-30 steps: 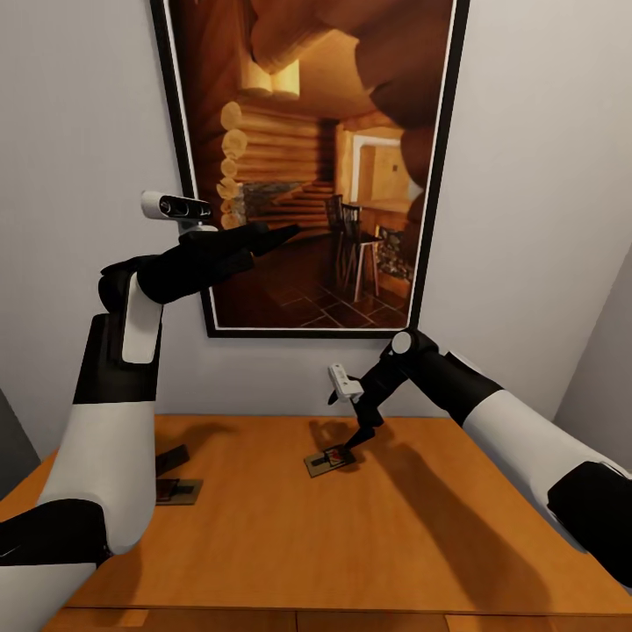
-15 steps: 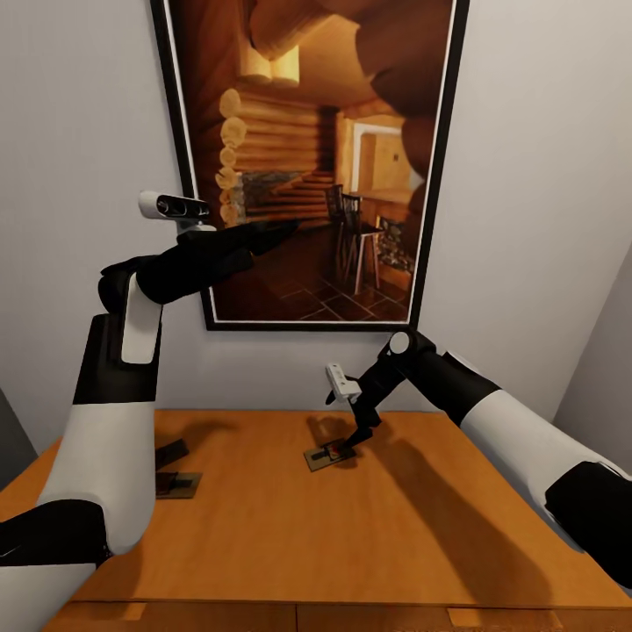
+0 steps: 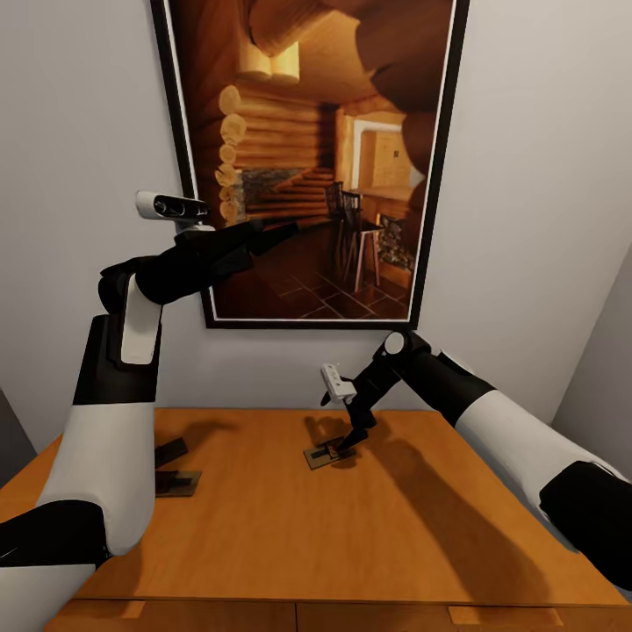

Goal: Take the four mousetraps from the cabinet in the bathroom and place them on the bathroom floor. Make sure all four end up on the same floor surface, and ensure that at least two of them are either under or directly next to the same bathroom sink.

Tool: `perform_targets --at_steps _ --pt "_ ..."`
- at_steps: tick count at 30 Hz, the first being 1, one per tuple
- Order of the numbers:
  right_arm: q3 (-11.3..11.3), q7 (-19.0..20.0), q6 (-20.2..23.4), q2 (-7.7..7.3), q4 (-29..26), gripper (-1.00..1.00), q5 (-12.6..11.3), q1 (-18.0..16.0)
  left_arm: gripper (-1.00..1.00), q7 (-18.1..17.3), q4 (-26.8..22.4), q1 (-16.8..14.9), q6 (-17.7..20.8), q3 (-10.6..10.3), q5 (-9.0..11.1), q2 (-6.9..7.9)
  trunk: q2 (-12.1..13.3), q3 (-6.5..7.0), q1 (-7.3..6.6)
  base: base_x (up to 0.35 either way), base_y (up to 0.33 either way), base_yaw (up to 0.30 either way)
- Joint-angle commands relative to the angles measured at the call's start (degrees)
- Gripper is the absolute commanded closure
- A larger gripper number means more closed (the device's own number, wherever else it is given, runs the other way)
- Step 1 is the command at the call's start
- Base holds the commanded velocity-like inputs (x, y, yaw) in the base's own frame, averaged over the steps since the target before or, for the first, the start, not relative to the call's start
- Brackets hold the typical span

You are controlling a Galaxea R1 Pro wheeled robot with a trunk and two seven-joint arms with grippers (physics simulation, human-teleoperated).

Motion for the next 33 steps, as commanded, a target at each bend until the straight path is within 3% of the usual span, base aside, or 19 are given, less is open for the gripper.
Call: perform_targets --at_steps 1,9,16,21,26,33 --pt "0.1 0.1 0.6 0.13 -0.1 -1.00 0.1 -0.1 -1.00 -0.2 0.0 0.0 0.5 0.1 0.0 -0.04 0.0 -0.07 0.00 0.000 0.000 0.000" --pt "0.2 0.1 0.5 0.89 0.0 -1.00 0.3 -0.1 -1.00 -0.2 0.0 0.0 0.5 0.1 0.0 -0.03 0.0 -0.07 0.00 0.000 0.000 0.000" --pt "0.2 0.0 0.4 1.47 0.1 -1.00 0.5 0.0 -1.00 -0.2 0.0 0.0 0.5 0.1 0.0 -0.03 -2.8 -1.32 1.54 0.000 0.000 0.000" --pt "0.2 0.0 0.4 1.62 0.2 -1.00 0.6 0.0 -1.00 -0.2 0.0 0.0 0.5 0.1 0.0 -0.03 -2.8 -1.32 1.54 0.000 0.000 0.000" --pt "0.2 0.0 0.4 1.63 0.2 -1.00 0.7 0.0 -1.00 -0.2 0.0 0.0 0.5 0.1 0.0 -0.01 -4.9 -2.22 2.63 0.000 0.000 0.000" --pt "0.2 0.0 0.4 1.59 0.6 -1.00 0.7 0.0 -1.00 -0.2 0.0 0.1 0.5 0.1 0.0 -0.02 -5.7 -2.58 3.07 0.000 0.000 0.000"
